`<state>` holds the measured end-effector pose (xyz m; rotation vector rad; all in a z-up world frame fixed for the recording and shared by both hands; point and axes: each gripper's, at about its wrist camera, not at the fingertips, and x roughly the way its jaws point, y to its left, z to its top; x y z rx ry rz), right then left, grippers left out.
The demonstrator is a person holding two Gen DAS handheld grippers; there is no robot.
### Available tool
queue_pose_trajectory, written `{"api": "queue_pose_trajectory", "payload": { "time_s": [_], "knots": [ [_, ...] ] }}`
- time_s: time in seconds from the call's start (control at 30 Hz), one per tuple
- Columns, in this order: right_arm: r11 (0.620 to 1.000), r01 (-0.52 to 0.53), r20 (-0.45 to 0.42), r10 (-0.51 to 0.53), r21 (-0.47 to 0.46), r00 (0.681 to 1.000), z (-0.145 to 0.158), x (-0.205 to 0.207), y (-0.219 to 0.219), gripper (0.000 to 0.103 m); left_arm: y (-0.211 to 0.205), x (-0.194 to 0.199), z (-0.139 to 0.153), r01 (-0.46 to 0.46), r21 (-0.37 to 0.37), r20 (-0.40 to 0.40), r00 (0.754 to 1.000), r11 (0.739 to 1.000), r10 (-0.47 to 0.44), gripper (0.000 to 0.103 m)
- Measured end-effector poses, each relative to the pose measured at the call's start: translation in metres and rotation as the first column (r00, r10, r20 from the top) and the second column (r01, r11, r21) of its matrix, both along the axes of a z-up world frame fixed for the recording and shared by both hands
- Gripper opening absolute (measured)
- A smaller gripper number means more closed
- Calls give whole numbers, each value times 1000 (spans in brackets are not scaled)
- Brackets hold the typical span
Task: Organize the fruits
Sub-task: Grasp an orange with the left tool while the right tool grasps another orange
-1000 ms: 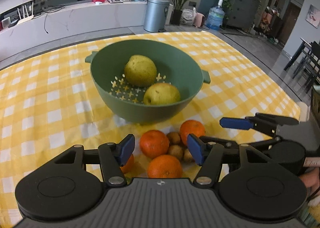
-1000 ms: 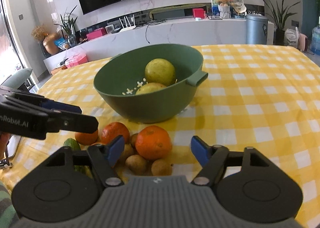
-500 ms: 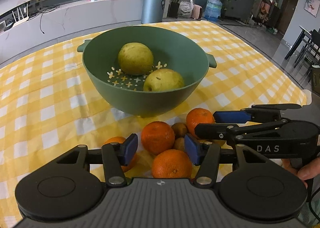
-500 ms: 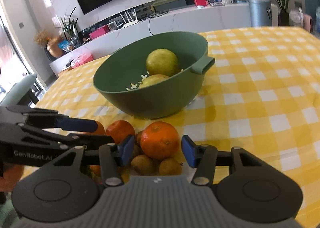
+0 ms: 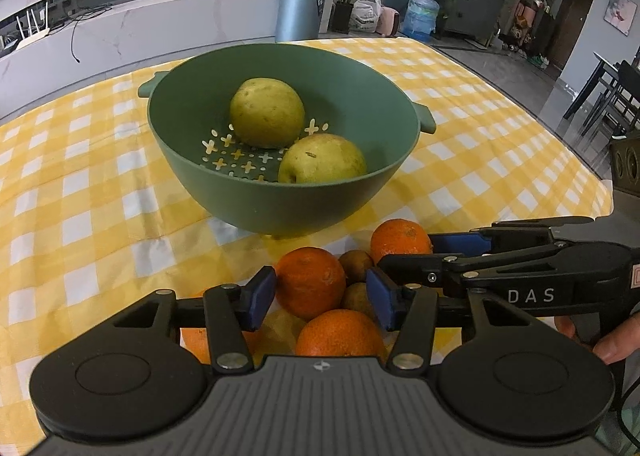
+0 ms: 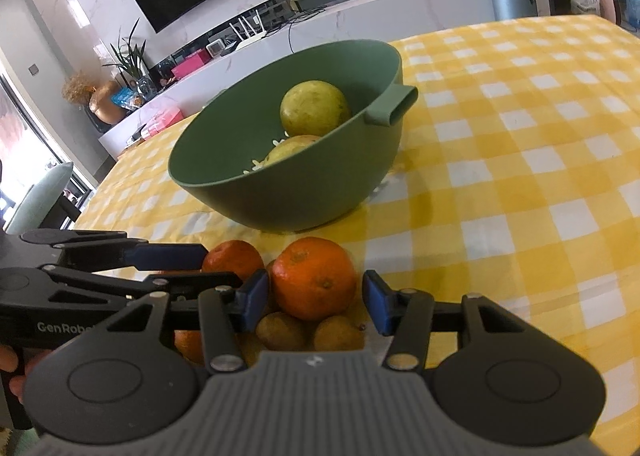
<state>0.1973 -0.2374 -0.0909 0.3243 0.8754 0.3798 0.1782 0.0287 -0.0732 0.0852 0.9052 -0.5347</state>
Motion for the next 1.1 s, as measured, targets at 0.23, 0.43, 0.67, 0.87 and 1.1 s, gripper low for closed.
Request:
{"api": "queue_pose_trajectory", "payload": {
  "time_s": [0.23,0.43,0.67,0.87,1.1],
  "knots": [
    [1000,-5,-14,5,12,1000,-4,2,0,45,2,4,-2,-7,-14,-6,1000,1000,7,60],
    [1000,-6,-13,6,10,1000,-3,2,1,45,3,6,-2,-38,-2,-4,999,999,38,45],
    [1000,-7,-11,7,9,1000,-3,2,1,44,4,4,0,-48,-11,0,999,999,48,43],
    [1000,6,8,-6,16,1000,1,0,-2,44,14,2,8,-66,-58,24,997,996,68,43],
    [999,52,-10,-51,18,999,-1,2,-10,44,-2,2,0,-31,38,48,998,999,30,43]
  ]
}}
